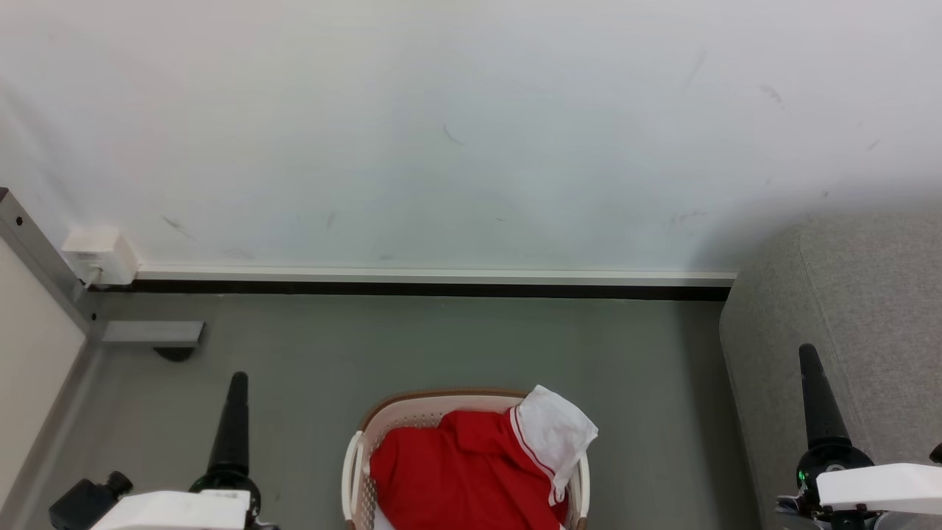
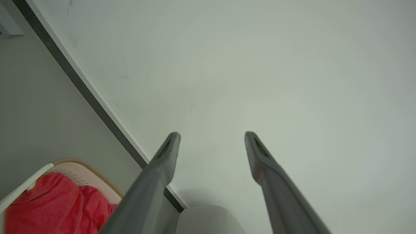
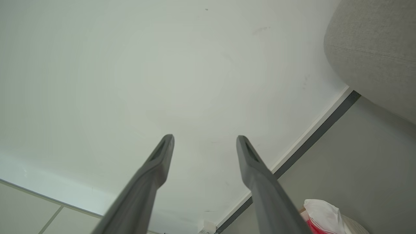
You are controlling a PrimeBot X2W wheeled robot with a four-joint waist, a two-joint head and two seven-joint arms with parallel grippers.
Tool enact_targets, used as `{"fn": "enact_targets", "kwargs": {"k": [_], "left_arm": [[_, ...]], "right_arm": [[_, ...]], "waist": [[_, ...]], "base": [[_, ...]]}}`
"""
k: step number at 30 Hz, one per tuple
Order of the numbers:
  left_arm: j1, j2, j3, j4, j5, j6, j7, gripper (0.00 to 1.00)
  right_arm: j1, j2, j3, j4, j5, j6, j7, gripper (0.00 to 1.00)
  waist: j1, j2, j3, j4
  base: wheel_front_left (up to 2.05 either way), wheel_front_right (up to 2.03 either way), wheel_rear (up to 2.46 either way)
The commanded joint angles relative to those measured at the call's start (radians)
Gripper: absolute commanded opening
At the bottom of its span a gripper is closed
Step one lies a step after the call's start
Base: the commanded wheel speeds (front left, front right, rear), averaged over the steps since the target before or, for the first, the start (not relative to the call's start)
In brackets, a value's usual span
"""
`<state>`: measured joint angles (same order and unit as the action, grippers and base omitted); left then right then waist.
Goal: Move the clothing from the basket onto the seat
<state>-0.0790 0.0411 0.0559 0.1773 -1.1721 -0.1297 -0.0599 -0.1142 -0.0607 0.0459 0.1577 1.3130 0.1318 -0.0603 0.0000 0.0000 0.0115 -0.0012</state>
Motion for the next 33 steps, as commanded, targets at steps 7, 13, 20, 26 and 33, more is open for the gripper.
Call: {"fn": "enact_targets", "kwargs": {"k": [7, 13, 20, 26, 33], "left_arm": [[-0.026, 0.007, -0.017, -0.038, 0.127, 0.004, -0.027, 1.0], [-0.022, 0.008, -0.042, -0.046, 0.267, 0.024, -0.046, 1.0], [-0.023, 0.008, -0.079, -0.045, 0.421, 0.05, -0.067, 1.0], [-0.025, 0.009, -0.101, -0.048, 0.542, 0.07, -0.084, 1.0], [-0.025, 0.009, -0.114, -0.035, 0.665, 0.095, -0.102, 1.0]], "right_arm": [[-0.029, -0.011, 0.015, -0.023, -0.099, -0.001, -0.026, 1.0], [-0.035, -0.018, 0.03, -0.012, -0.199, -0.001, -0.045, 1.0], [-0.039, -0.021, 0.041, -0.001, -0.312, -0.001, -0.067, 1.0], [-0.04, -0.025, 0.047, 0.017, -0.409, -0.001, -0.083, 1.0], [-0.039, -0.027, 0.046, 0.035, -0.513, -0.001, -0.102, 1.0]], "waist": [[0.0, 0.0, 0.001, -0.001], [0.0, 0.0, 0.002, -0.001], [0.0, 0.0, 0.001, -0.002], [0.0, 0.0, -0.002, -0.001], [0.0, 0.0, -0.007, -0.001]], "base": [[0.0, 0.0, 0.0], [0.0, 0.0, 0.0], [0.0, 0.0, 0.0], [0.0, 0.0, 0.0], [0.0, 0.0, 0.0]]}}
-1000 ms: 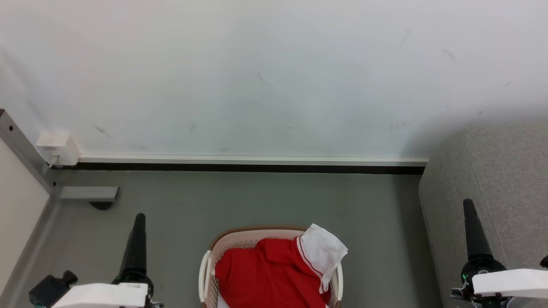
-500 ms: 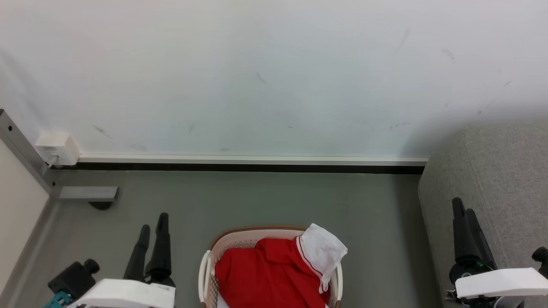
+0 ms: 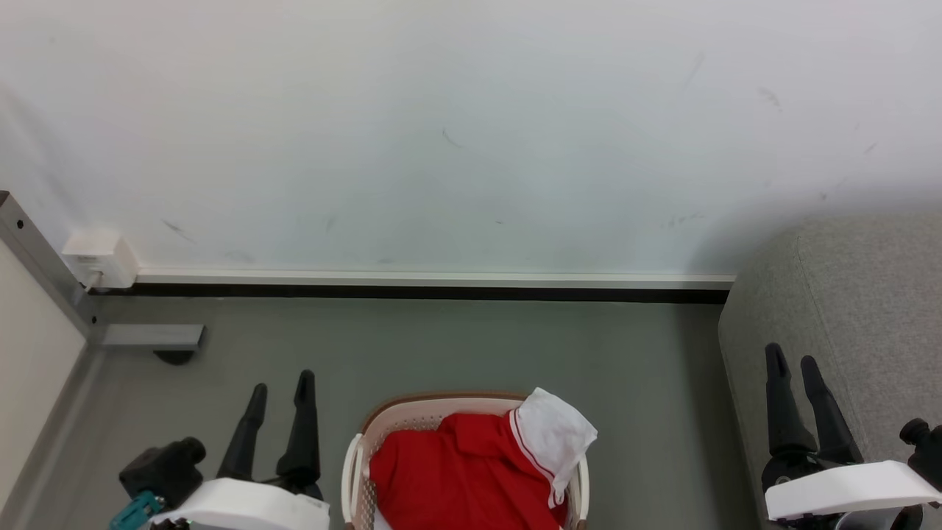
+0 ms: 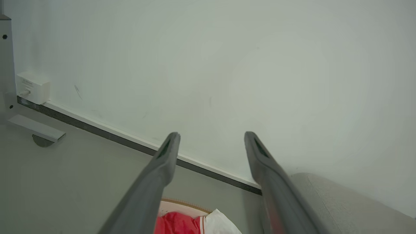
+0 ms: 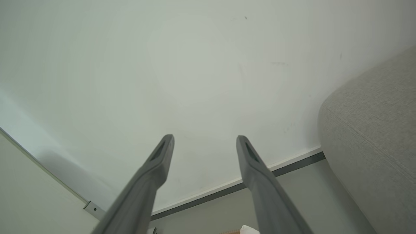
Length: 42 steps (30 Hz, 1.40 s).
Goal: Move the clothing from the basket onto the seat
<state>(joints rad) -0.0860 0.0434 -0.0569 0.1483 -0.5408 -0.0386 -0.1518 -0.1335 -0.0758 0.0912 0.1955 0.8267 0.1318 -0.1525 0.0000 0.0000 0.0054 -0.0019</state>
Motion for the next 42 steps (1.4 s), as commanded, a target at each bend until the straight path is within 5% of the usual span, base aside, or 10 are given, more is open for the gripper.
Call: {"fn": "enact_targets", "kwargs": {"k": [1, 20, 42], "left_arm": [[-0.017, 0.007, -0.002, -0.003, 0.042, 0.006, -0.013, 1.0], [-0.012, 0.009, -0.02, 0.026, 0.249, 0.031, -0.055, 1.0], [-0.017, 0.01, -0.039, 0.017, 0.398, 0.053, -0.099, 1.0]], "right_arm": [[-0.02, -0.013, 0.002, -0.001, -0.04, -0.001, -0.011, 1.0], [-0.03, -0.021, 0.042, 0.049, -0.27, -0.002, -0.055, 1.0], [-0.034, -0.012, 0.043, 0.05, -0.398, -0.002, -0.098, 1.0]], "waist": [[0.0, 0.0, -0.001, 0.0], [0.0, 0.0, -0.006, -0.003], [0.0, 0.0, -0.006, -0.003]], "base": [[0.0, 0.0, 0.0], [0.0, 0.0, 0.0], [0.0, 0.0, 0.0]]}}
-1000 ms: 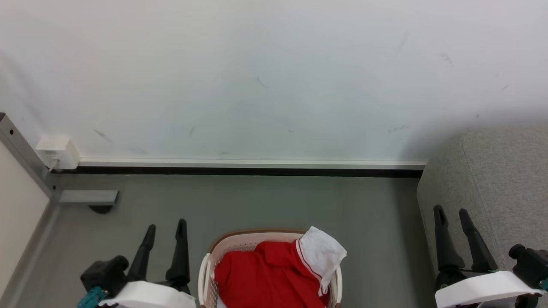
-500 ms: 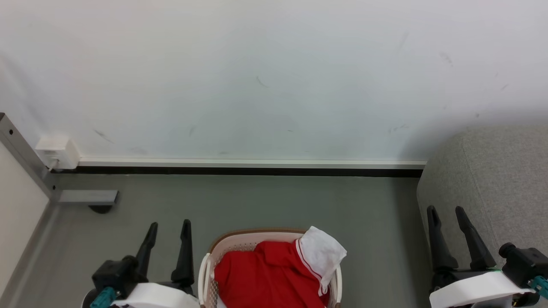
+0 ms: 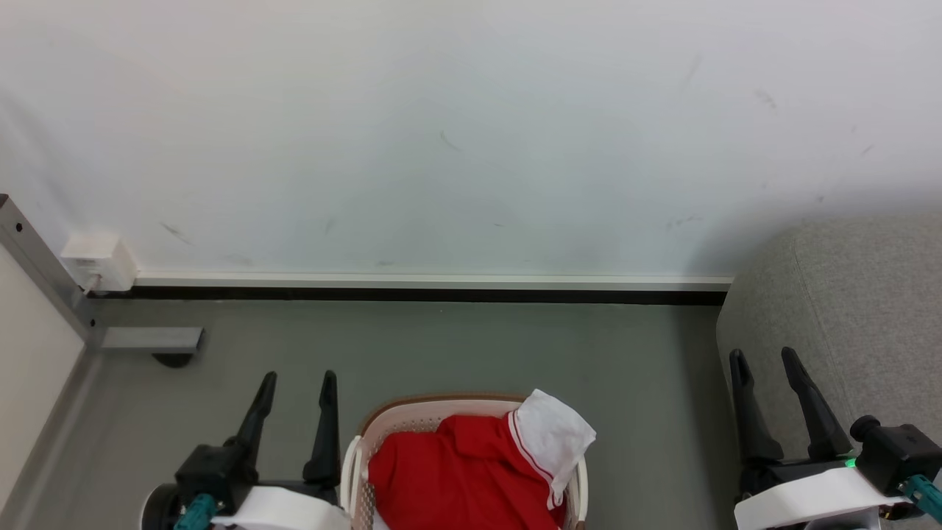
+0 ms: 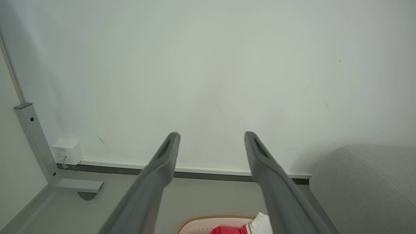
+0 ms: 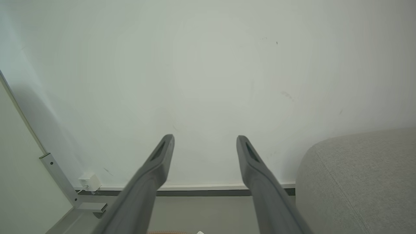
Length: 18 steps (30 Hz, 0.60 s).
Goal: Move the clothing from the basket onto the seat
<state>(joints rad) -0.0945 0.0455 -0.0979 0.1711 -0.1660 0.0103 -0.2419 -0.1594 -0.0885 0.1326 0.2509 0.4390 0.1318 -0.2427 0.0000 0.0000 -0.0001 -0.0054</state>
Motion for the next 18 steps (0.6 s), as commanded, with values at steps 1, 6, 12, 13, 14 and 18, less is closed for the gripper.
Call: {"fn": "enact_targets", "kwargs": {"k": [1, 6, 12, 13, 14, 18], "left_arm": [[-0.009, 0.008, 0.001, -0.006, 0.029, 0.005, -0.009, 1.0], [-0.007, 0.008, -0.003, -0.007, 0.058, 0.008, -0.017, 1.0], [-0.005, 0.008, -0.006, -0.01, 0.076, 0.008, -0.024, 1.0], [-0.005, 0.008, -0.006, -0.01, 0.074, 0.007, -0.024, 1.0], [-0.006, 0.008, -0.006, -0.01, 0.073, 0.006, -0.024, 1.0], [-0.006, 0.008, -0.004, -0.009, 0.067, 0.006, -0.024, 1.0]], "right_arm": [[-0.008, 0.001, 0.003, -0.005, -0.014, -0.002, -0.007, 1.0], [-0.01, 0.003, 0.006, 0.0, -0.04, -0.002, -0.016, 1.0], [-0.012, 0.006, 0.004, -0.001, -0.056, -0.002, -0.022, 1.0], [-0.012, 0.007, 0.003, -0.001, -0.054, -0.002, -0.022, 1.0], [-0.012, 0.007, 0.003, -0.001, -0.052, -0.002, -0.022, 1.0], [-0.011, 0.009, 0.003, -0.001, -0.044, -0.002, -0.022, 1.0]], "waist": [[0.0, 0.0, 0.0, 0.0], [0.0, 0.0, 0.001, 0.001], [0.0, 0.0, 0.001, 0.002], [0.0, 0.0, 0.0, 0.002], [0.0, 0.0, 0.0, 0.001], [0.0, 0.0, -0.001, 0.0]], "base": [[0.0, 0.0, 0.0], [0.0, 0.0, 0.0], [0.0, 0.0, 0.0], [0.0, 0.0, 0.0], [0.0, 0.0, 0.0], [0.0, 0.0, 0.0]]}}
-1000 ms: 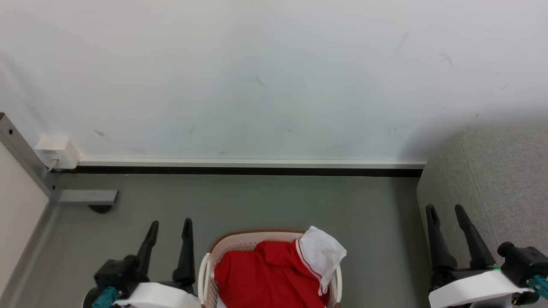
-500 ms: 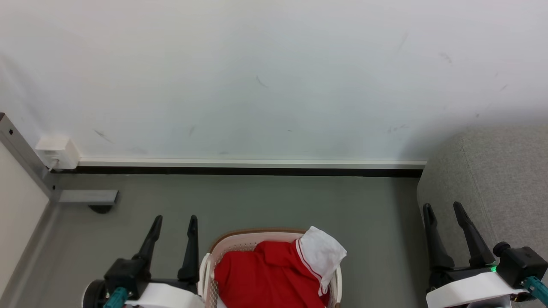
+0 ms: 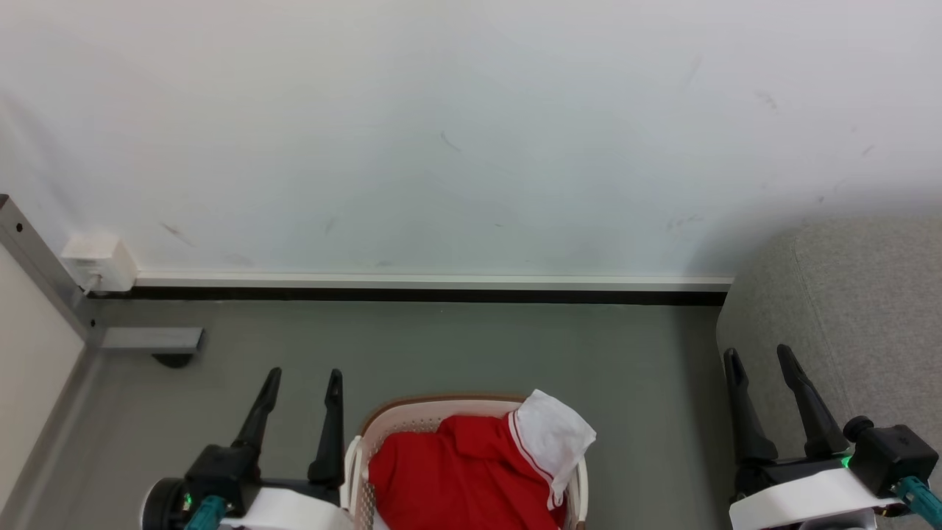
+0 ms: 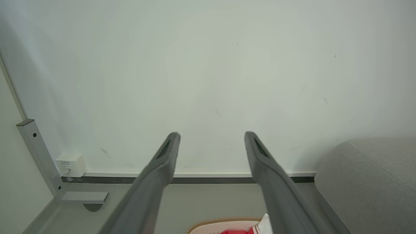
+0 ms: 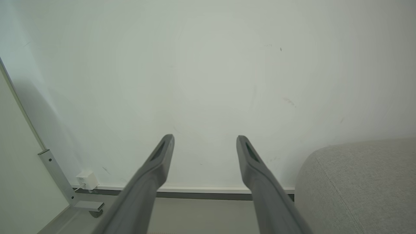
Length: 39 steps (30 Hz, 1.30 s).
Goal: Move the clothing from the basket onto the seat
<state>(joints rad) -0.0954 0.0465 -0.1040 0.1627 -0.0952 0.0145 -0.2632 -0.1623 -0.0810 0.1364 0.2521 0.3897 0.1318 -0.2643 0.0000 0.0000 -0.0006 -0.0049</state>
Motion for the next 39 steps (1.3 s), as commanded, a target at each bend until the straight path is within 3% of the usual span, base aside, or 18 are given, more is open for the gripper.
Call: {"fn": "enact_targets", "kwargs": {"k": [1, 39], "left_arm": [[-0.005, 0.007, 0.002, 0.0, -0.005, 0.002, -0.002, 1.0], [-0.011, 0.007, 0.001, 0.004, -0.014, -0.005, -0.002, 1.0]], "right_arm": [[-0.008, 0.001, -0.002, -0.003, 0.007, -0.002, 0.0, 1.0], [-0.017, -0.005, 0.003, -0.004, 0.009, -0.002, 0.0, 1.0]], "waist": [[0.0, 0.0, 0.0, -0.001], [0.0, 0.0, 0.017, -0.02]], "base": [[0.0, 0.0, 0.0], [0.0, 0.0, 0.0]]}}
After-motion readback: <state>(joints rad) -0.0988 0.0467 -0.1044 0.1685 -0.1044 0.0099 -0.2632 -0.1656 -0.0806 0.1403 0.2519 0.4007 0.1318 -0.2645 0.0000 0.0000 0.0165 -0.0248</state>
